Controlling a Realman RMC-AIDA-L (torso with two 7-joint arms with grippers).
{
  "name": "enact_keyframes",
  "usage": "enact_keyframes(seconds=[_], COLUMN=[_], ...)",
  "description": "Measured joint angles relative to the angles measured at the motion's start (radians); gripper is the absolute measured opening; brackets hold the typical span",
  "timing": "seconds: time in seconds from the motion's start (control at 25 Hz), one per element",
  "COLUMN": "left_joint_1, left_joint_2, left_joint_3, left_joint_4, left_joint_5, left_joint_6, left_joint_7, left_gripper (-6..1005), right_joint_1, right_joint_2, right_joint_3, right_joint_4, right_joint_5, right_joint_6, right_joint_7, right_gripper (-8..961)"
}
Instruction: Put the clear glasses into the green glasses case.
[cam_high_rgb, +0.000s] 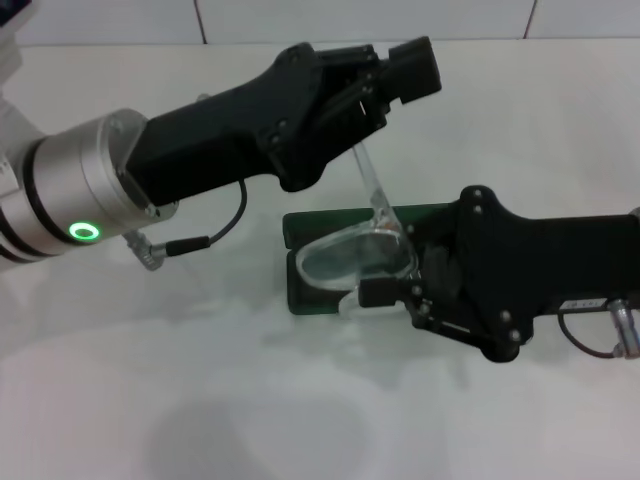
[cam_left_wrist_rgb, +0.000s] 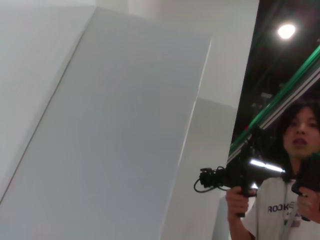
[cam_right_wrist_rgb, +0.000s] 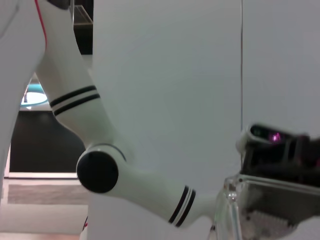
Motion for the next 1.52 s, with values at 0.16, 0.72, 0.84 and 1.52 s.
enact_keyframes(seconds=[0.16,0.72,0.84,1.52], left_joint_1=[0.001,0.001,0.0,-0.008], left_joint_2=[0.002,0.008,0.009,0.025], left_joint_3=[0.005,0.009,0.01,0.003], left_joint_4=[-0.001,0.008,0.008,0.012], left_joint_5=[0.023,0.044,0.048,0.126], left_joint_6=[-0.001,0.026,0.035,0.057], left_joint_7=[-0.003,-0.004,-0.004,-0.004], left_gripper=[48,49,50,51], right_joint_1=[0.001,0.002,0.0,0.001], right_joint_2=[-0.003,-0.006,-0.006,-0.005], right_joint_3=[0.007,0.009,0.011,0.012], right_joint_4=[-0.001,0.008,0.009,0.027], right_joint_5=[0.018,0.028,0.032,0.032], right_joint_6=[-0.002,0.001,0.0,-0.005], right_joint_7=[-0.007,-0.022,-0.025,-0.03], right_gripper=[124,124,124,125])
